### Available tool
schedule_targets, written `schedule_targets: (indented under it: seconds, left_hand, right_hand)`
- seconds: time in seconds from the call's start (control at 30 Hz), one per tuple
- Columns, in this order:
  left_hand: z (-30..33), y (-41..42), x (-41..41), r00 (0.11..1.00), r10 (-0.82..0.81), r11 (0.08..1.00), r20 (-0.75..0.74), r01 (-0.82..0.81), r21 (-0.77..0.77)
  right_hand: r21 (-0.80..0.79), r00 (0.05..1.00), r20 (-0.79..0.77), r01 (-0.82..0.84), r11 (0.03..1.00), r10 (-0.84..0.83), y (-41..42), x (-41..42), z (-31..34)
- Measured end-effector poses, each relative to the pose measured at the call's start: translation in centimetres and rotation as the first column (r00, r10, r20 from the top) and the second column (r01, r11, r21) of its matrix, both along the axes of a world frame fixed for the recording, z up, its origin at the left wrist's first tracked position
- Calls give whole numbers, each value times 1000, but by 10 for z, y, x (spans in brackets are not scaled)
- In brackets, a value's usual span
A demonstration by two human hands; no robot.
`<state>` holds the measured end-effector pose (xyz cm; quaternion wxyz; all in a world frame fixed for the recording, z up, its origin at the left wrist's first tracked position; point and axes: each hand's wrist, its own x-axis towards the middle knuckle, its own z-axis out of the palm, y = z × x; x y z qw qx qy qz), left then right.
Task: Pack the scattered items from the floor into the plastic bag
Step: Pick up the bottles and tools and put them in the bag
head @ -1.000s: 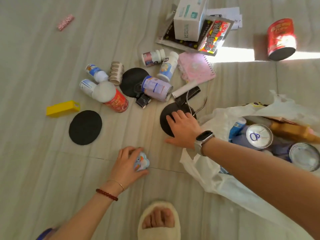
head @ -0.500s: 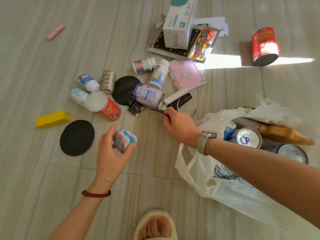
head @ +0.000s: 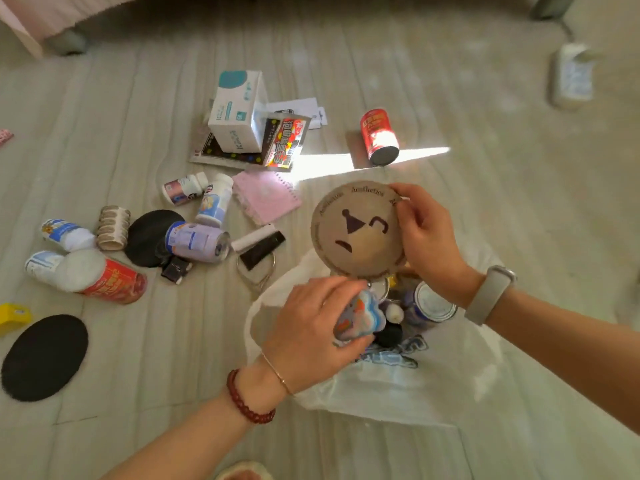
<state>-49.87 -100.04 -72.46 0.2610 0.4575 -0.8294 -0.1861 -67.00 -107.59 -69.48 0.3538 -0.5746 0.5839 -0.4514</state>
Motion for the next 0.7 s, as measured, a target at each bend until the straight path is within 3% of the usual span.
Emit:
schedule_targets:
  seconds: [0.1, 0.17, 0.23, 0.3, 0.37, 0.43, 0.5, 0.57, 0.63, 0.7]
  left_hand:
    - [-35, 10, -17, 927, -185, 982, 327, 189, 20]
    - [-46, 14, -19, 863, -197, 977, 466, 214, 17]
    - [-44, 19, -14, 922, -87, 990, 377, 124, -74]
    - [-39, 19, -2, 966, 117, 985, 230, -84, -151]
    - [-41, 11, 14, 923, 325, 943, 205, -299, -149]
    - [-42, -3, 27, 875, 429, 898, 222, -440, 1]
    - [-39, -19, 32, 905, 411, 829, 110, -422, 367]
    - [-44, -25, 33, 939, 335, 789, 72, -322, 523]
    - [-50, -22, 33, 947, 263, 811, 183, -319, 490]
    - [-55, -11, 33, 943, 214, 819, 255, -315, 479]
  right_hand:
    - [121, 983, -166, -59, 991, 79, 22, -38, -9]
    - [220, 951, -232, -152, 964, 203, 35, -53, -14]
    - [270, 932, -243, -201, 942, 269, 44, -61, -21]
    - [281, 929, -246, -203, 938, 275, 47, -62, -26]
    - [285, 917, -252, -236, 929, 310, 49, -60, -31]
    - [285, 831, -363, -331, 899, 421, 53, -53, -37]
    - [243, 596, -642, -440, 865, 483, 56, -46, -43]
    - [199, 353, -829, -539, 818, 434, 58, -41, -56]
    - [164, 328, -855, -564, 809, 402, 54, -36, -58]
    - [123, 392, -823, -582, 804, 410, 47, -24, -51]
